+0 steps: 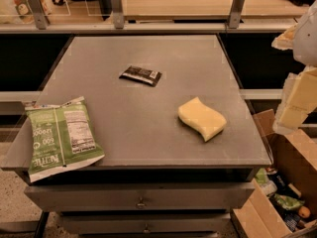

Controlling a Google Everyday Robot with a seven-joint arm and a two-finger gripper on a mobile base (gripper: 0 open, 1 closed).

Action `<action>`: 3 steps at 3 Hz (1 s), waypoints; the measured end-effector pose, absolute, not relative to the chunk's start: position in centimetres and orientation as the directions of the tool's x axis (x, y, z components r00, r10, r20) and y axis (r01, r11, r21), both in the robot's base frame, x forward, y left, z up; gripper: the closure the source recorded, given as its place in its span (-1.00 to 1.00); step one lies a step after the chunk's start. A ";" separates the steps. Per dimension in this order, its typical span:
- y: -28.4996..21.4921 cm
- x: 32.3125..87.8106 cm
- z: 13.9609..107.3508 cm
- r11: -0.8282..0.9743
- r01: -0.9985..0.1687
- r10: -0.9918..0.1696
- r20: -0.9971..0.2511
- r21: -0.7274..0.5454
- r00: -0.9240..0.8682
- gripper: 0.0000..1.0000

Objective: Move sponge near green jalapeno chip bag

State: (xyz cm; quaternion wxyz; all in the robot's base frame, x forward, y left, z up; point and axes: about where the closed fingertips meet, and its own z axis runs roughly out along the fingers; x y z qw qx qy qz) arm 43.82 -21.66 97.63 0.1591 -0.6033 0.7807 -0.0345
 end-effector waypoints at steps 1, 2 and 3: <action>-21.7 43.8 97.6 0.270 -0.931 -0.953 -0.207 -0.246 -0.221 -1.00; -21.0 44.0 96.1 0.262 -0.940 -0.952 -0.217 -0.218 -0.215 -1.00; -20.5 44.1 94.1 0.257 -0.947 -0.950 -0.231 -0.190 -0.212 -1.00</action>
Offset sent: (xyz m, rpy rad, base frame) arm 0.0035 0.0138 -0.0420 0.0385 0.0827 0.0308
